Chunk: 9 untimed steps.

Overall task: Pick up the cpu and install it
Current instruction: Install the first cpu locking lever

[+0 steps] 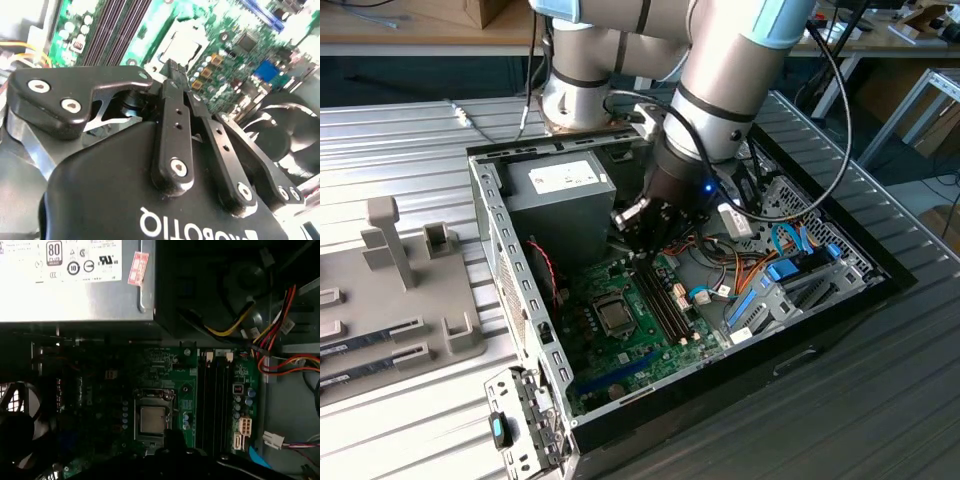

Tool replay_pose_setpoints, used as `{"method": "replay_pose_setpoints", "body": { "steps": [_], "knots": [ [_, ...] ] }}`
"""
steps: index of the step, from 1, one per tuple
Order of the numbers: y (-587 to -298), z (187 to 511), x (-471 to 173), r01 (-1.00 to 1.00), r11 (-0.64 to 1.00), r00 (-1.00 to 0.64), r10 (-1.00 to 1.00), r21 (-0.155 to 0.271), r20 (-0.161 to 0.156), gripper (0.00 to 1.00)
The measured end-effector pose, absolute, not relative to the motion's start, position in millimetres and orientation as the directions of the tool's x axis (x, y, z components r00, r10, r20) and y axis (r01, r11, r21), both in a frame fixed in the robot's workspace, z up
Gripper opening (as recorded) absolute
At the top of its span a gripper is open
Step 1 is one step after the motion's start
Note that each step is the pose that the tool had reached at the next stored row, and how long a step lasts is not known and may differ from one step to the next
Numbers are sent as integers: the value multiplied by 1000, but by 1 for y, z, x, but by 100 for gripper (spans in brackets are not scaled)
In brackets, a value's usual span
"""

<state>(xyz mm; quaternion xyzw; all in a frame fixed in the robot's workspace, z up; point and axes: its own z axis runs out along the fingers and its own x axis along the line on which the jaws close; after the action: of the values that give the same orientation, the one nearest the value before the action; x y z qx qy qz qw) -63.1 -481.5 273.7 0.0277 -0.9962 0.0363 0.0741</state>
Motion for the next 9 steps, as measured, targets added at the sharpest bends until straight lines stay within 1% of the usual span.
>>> {"method": "replay_pose_setpoints", "body": {
  "steps": [1, 3, 9],
  "knots": [
    [-495, 264, -62, -60, 996, -987, -49, -67, 154, 10],
    [-493, 253, -61, -60, 996, -986, -49, -64, 156, 10],
    [-481, 248, -61, -60, 997, -986, -51, -54, 156, 10]
  ]
}}
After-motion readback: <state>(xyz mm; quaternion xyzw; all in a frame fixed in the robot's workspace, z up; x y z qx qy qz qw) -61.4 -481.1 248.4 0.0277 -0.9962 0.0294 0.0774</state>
